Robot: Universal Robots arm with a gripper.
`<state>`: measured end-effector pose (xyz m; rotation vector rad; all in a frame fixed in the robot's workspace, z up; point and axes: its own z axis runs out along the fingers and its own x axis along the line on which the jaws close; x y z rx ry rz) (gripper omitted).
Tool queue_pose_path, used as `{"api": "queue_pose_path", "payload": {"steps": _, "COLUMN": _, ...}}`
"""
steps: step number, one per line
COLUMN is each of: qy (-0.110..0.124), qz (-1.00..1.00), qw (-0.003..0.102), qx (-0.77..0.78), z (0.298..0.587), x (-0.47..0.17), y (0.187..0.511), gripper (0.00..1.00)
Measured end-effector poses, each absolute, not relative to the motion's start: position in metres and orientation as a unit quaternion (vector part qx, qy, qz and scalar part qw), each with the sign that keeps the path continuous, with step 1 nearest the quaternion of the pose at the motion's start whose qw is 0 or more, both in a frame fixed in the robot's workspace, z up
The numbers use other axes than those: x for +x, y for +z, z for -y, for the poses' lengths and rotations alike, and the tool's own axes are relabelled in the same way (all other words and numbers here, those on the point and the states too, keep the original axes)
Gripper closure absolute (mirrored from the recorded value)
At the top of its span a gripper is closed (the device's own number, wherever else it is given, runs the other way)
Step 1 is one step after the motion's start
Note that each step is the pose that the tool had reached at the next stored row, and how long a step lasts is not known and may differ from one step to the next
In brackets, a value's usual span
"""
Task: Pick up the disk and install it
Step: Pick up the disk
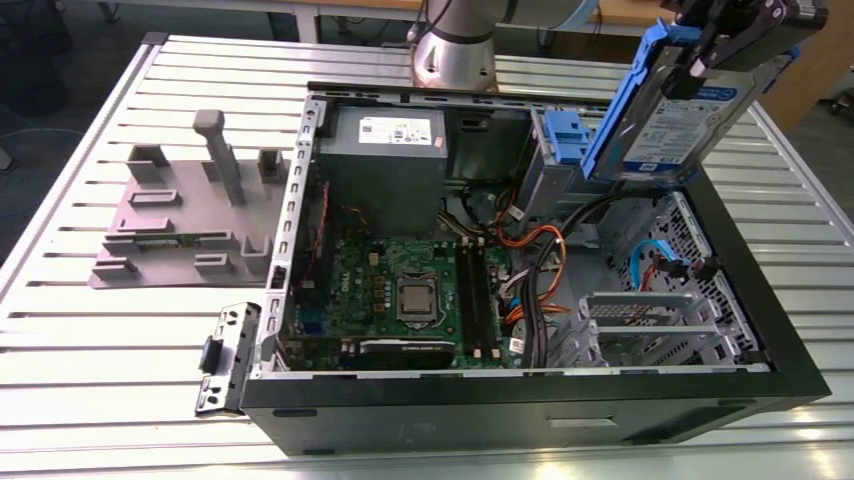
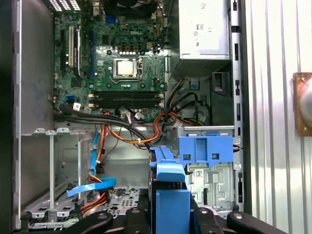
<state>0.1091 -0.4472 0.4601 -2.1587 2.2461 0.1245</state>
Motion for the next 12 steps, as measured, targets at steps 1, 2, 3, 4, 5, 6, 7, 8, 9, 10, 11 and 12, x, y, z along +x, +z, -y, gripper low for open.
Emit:
{"api": "queue_pose_path", "payload": {"steps": 1, "qy": 0.042, "qz": -0.721, "qw": 0.014, "qx": -0.692, "z": 0.4479, "x": 0.109, "y": 0.4602, "gripper": 0.64}}
{"api": "queue_pose_path", "payload": {"steps": 2, "qy": 0.044, "qz": -0.721, "qw": 0.016, "qx": -0.692, "z": 0.4489, "x": 0.109, "y": 0.4601, "gripper": 0.64}}
{"api": "queue_pose_path", "payload": {"steps": 3, "qy": 0.045, "qz": -0.721, "qw": 0.017, "qx": -0.692, "z": 0.45, "x": 0.109, "y": 0.4601, "gripper": 0.64}}
{"api": "queue_pose_path", "payload": {"steps": 4, "qy": 0.045, "qz": -0.721, "qw": 0.017, "qx": -0.692, "z": 0.4503, "x": 0.109, "y": 0.4601, "gripper": 0.64}}
{"api": "queue_pose_path", "payload": {"steps": 5, "qy": 0.045, "qz": -0.721, "qw": 0.017, "qx": -0.692, "z": 0.4503, "x": 0.109, "y": 0.4601, "gripper": 0.64}}
{"api": "queue_pose_path", "payload": {"steps": 6, "qy": 0.045, "qz": -0.721, "qw": 0.017, "qx": -0.692, "z": 0.4503, "x": 0.109, "y": 0.4601, "gripper": 0.64}}
{"api": "queue_pose_path", "payload": {"steps": 7, "qy": 0.045, "qz": -0.721, "qw": 0.017, "qx": -0.692, "z": 0.4504, "x": 0.109, "y": 0.4602, "gripper": 0.64}}
{"api": "queue_pose_path", "payload": {"steps": 8, "qy": 0.045, "qz": -0.721, "qw": 0.017, "qx": -0.692, "z": 0.4505, "x": 0.109, "y": 0.4602, "gripper": 0.64}}
{"api": "queue_pose_path", "payload": {"steps": 9, "qy": 0.045, "qz": -0.721, "qw": 0.017, "qx": -0.692, "z": 0.4506, "x": 0.109, "y": 0.4601, "gripper": 0.64}}
{"api": "queue_pose_path", "payload": {"steps": 10, "qy": 0.045, "qz": -0.721, "qw": 0.017, "qx": -0.692, "z": 0.4507, "x": 0.109, "y": 0.4602, "gripper": 0.64}}
{"api": "queue_pose_path", "payload": {"steps": 11, "qy": 0.045, "qz": -0.721, "qw": 0.017, "qx": -0.692, "z": 0.451, "x": 0.109, "y": 0.4602, "gripper": 0.64}}
{"api": "queue_pose_path", "payload": {"steps": 12, "qy": 0.045, "qz": -0.721, "qw": 0.017, "qx": -0.692, "z": 0.4514, "x": 0.109, "y": 0.4601, "gripper": 0.64}}
